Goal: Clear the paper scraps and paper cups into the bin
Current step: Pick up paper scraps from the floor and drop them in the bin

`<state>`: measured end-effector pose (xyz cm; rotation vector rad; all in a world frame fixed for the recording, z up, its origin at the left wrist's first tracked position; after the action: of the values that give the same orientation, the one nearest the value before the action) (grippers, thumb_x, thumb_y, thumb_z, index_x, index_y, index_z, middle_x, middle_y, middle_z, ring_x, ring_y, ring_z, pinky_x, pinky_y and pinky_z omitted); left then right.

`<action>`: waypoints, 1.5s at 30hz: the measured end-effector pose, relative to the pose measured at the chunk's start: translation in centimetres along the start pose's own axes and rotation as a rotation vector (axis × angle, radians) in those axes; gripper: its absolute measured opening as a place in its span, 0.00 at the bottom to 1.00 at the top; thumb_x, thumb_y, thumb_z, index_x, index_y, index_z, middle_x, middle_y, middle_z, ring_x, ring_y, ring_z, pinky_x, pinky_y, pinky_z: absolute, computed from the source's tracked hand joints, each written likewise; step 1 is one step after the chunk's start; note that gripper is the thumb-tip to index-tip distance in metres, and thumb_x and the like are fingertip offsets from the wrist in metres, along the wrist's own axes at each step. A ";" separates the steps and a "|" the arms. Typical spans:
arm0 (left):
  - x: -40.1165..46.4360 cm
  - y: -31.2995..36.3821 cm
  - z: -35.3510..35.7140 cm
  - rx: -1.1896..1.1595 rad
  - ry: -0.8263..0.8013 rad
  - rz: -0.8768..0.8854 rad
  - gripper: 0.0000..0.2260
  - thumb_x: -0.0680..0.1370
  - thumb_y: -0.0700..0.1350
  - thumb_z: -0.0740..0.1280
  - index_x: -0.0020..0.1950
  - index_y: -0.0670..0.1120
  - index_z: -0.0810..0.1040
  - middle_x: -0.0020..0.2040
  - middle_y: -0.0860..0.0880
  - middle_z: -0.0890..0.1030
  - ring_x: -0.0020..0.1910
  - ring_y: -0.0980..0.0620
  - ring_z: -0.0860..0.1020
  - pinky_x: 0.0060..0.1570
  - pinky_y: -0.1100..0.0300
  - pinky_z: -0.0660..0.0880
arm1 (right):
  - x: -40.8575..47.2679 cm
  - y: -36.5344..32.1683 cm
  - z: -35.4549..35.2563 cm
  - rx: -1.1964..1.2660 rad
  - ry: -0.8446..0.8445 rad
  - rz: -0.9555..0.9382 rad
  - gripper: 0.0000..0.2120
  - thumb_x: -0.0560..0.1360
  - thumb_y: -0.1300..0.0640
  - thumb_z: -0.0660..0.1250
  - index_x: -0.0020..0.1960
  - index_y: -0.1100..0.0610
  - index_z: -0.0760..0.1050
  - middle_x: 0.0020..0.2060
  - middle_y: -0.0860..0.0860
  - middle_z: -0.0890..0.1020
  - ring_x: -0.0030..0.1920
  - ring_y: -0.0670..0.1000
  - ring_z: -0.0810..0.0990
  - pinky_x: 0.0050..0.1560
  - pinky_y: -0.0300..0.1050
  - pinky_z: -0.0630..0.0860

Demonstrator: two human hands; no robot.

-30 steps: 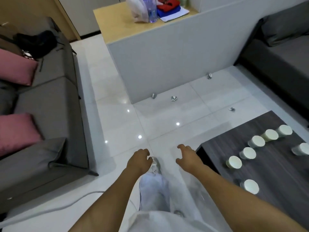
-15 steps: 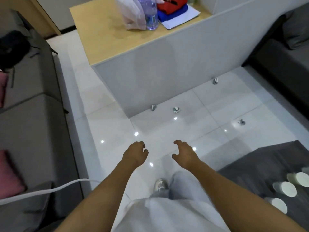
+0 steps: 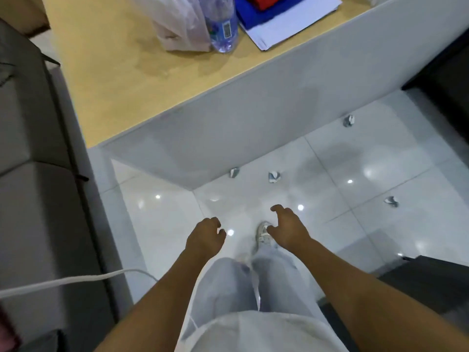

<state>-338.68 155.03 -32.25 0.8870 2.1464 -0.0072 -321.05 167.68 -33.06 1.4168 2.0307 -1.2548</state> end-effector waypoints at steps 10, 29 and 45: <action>20.4 -0.8 2.6 -0.015 0.019 -0.051 0.13 0.79 0.46 0.60 0.62 0.44 0.73 0.59 0.46 0.76 0.57 0.47 0.74 0.53 0.57 0.71 | 20.0 1.5 3.4 0.124 0.042 0.051 0.25 0.75 0.57 0.65 0.71 0.55 0.64 0.63 0.56 0.71 0.61 0.57 0.73 0.56 0.45 0.70; 54.6 -14.5 23.2 0.133 0.063 0.058 0.15 0.78 0.45 0.64 0.65 0.44 0.72 0.61 0.45 0.76 0.61 0.47 0.74 0.60 0.54 0.70 | 58.9 11.5 25.7 0.337 0.174 0.012 0.30 0.72 0.50 0.71 0.68 0.61 0.64 0.59 0.59 0.72 0.60 0.60 0.73 0.58 0.51 0.70; 61.8 -13.2 25.3 -0.031 -0.023 0.063 0.23 0.74 0.46 0.71 0.66 0.42 0.70 0.62 0.45 0.76 0.59 0.49 0.75 0.58 0.59 0.70 | 64.6 10.2 27.6 0.585 0.206 -0.008 0.25 0.69 0.50 0.75 0.61 0.61 0.74 0.55 0.56 0.78 0.56 0.55 0.75 0.59 0.49 0.73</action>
<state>-356.51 174.42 -95.00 0.9320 2.0905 0.0471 -344.89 182.29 -98.34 1.8533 1.8696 -1.8776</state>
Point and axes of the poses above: each hand's wrist, its own x-axis towards the middle knuckle, its own z-axis out of the palm, y = z × x, the point moved 8 cm from there along x, towards the middle knuckle
